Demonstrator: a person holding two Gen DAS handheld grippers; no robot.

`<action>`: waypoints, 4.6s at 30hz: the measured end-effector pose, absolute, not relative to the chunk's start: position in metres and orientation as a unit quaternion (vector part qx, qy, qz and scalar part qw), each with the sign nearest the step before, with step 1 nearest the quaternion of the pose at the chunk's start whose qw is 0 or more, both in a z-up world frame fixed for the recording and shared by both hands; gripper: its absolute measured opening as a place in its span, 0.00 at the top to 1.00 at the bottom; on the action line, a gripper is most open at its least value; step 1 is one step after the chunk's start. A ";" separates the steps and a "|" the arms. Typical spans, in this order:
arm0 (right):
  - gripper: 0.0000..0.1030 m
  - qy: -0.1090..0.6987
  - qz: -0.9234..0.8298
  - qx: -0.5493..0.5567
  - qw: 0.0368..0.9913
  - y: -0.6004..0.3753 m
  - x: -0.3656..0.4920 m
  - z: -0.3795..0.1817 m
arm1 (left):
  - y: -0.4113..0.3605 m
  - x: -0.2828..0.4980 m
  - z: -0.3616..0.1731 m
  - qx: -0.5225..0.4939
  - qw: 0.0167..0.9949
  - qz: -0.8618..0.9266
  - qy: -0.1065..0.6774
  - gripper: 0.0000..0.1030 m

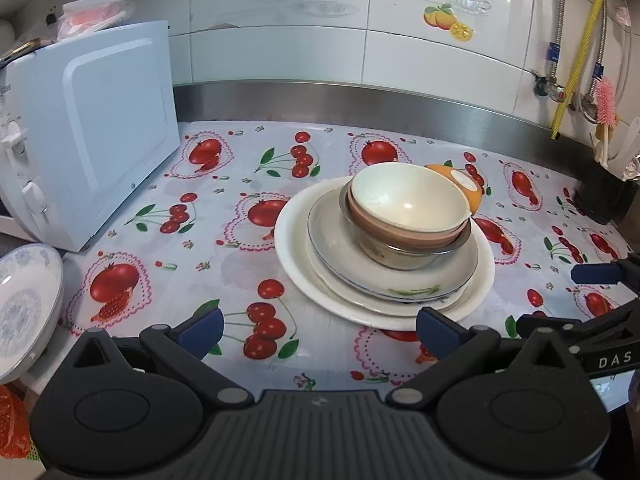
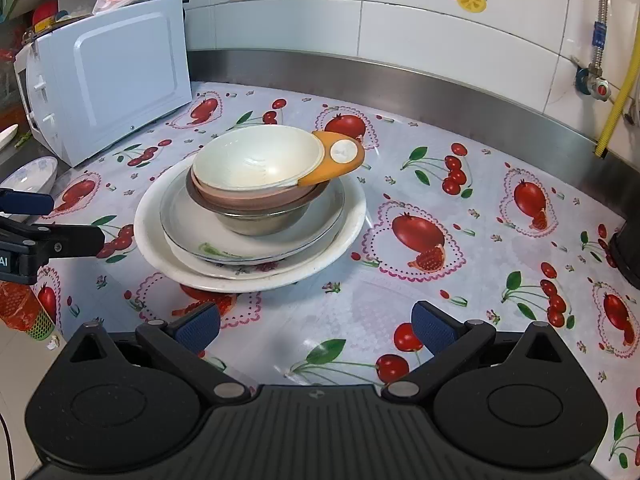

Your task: Organize plates and bowls

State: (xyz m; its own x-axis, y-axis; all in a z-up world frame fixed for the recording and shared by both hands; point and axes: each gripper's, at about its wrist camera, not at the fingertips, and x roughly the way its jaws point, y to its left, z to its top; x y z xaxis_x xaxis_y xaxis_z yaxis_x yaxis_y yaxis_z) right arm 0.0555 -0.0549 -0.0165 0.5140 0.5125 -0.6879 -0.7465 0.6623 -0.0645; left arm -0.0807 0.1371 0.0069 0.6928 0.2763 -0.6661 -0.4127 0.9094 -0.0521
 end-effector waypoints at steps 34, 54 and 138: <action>0.93 0.325 0.376 -0.178 0.849 -0.059 0.040 -0.017 | 0.128 -0.091 -0.008 -0.103 0.905 0.190 0.366 0.00; 0.93 0.323 0.382 -0.183 0.846 -0.055 0.034 -0.019 | 0.125 -0.093 -0.012 -0.107 0.903 0.191 0.371 0.00; 0.93 0.320 0.391 -0.194 0.841 -0.047 0.026 -0.020 | 0.127 -0.093 -0.016 -0.106 0.898 0.194 0.379 0.00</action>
State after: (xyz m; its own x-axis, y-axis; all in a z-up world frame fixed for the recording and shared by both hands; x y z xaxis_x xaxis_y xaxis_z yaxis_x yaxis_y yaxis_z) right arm 0.0257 -0.0469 -0.0205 0.4903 0.5331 -0.6895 -0.7812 0.6195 -0.0765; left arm -0.0929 0.1271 -0.0157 0.6368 0.2686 -0.7227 -0.4299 0.9018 -0.0435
